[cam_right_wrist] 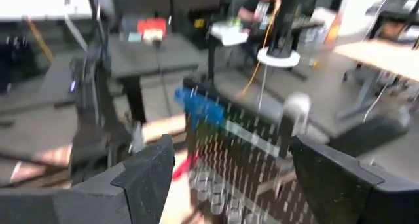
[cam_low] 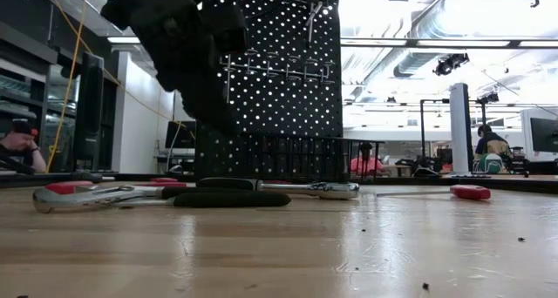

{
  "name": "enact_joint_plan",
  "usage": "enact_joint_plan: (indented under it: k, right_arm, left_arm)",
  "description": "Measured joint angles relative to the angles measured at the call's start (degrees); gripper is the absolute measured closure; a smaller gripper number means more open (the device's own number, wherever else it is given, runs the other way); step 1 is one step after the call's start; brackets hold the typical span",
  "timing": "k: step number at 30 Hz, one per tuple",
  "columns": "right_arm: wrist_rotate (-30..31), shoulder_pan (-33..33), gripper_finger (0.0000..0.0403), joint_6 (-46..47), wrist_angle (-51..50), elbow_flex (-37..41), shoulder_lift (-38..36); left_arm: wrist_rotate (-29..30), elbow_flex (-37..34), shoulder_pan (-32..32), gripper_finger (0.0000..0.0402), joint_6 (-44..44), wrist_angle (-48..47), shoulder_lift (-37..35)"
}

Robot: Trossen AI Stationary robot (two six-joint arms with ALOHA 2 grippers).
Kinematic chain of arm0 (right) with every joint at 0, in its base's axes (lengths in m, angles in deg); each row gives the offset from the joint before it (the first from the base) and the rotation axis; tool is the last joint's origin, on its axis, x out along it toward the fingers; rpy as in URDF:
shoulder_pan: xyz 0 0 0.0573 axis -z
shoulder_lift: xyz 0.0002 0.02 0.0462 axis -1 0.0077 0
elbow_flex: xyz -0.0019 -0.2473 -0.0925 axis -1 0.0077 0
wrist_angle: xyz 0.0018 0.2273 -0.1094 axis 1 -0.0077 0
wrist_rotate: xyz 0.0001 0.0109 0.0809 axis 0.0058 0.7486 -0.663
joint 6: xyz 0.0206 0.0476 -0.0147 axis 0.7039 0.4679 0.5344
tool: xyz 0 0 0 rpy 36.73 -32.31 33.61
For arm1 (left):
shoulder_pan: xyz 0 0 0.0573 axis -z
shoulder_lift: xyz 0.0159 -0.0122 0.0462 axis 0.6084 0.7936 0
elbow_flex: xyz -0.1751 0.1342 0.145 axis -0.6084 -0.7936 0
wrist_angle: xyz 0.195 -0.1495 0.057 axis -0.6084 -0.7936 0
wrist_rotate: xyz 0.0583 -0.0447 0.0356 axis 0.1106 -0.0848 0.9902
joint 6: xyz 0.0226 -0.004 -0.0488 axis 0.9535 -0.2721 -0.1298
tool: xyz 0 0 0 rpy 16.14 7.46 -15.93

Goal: Hang tools onto peg board
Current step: Put the gray ratchet wrench into the wire basket on the peg board

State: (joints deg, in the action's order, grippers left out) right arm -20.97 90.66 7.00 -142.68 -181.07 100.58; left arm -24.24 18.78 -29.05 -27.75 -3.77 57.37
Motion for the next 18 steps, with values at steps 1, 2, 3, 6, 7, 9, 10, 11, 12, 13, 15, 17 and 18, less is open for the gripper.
enact_joint_plan:
  k: [1, 2, 3, 6, 7, 9, 10, 11, 12, 13, 15, 17, 18]
  right_arm:
    - [-0.29, -0.51, 0.0111, 1.04, -2.03, 0.00, 0.00]
    - [-1.13, -0.94, 0.0111, 2.49, -4.37, 0.00, -0.01]
    - [-1.76, -1.34, 0.0111, 4.32, -6.76, 0.00, -0.02]
    - [-4.97, -2.94, 0.0111, 9.80, -15.37, 0.33, -0.02]
    - [-5.75, -3.67, 0.0111, 11.00, -17.58, 0.96, 0.00]
    - [-6.11, -5.28, 0.0111, 12.30, -21.12, 2.82, 0.04]
    - [-6.12, -6.17, 0.0111, 12.34, -22.17, 3.92, 0.08]
    - [-6.12, -7.04, 0.0111, 12.34, -22.73, 5.26, 0.11]
    - [-6.08, -7.82, 0.0111, 12.39, -22.85, 6.58, 0.10]
    - [-5.93, -8.65, 0.0111, 12.66, -22.75, 7.78, -0.01]
    - [-5.76, -10.17, 0.0111, 13.09, -22.77, 10.35, -0.24]
    - [-4.54, -11.39, 0.0111, 14.33, -22.90, 12.24, -0.32]
    - [-3.82, -12.04, 0.0111, 15.61, -22.88, 13.31, -0.50]
  left_arm:
    - [0.75, 0.26, 0.00, 0.0161, -0.45, -0.12, 0.00]
    - [1.70, 0.89, 0.00, 0.0161, -0.82, -0.52, -0.11]
    - [2.55, 1.73, 0.00, 0.0161, -0.86, -1.22, -0.34]
    - [6.60, 4.53, 0.00, 0.0161, 2.11, -2.53, -0.59]
    - [8.13, 5.06, 0.00, 0.0161, 4.02, -2.78, -0.53]
    - [9.69, 6.16, -0.66, 0.0161, 7.82, -3.22, 0.58]
    - [9.63, 6.66, -1.20, 0.0161, 9.34, -3.76, 1.31]
    - [9.46, 7.14, -1.87, 0.0161, 10.41, -4.68, 2.28]
    - [9.22, 7.68, -2.40, 0.0161, 11.25, -5.74, 3.22]
    - [9.14, 8.08, -2.87, 0.0161, 12.01, -6.85, 4.31]
    - [9.18, 8.92, -3.60, 0.0161, 13.05, -9.03, 6.56]
    - [9.17, 10.04, -4.07, 0.0161, 13.20, -11.48, 8.70]
    - [9.15, 10.73, -4.29, 0.0161, 13.28, -12.42, 9.72]
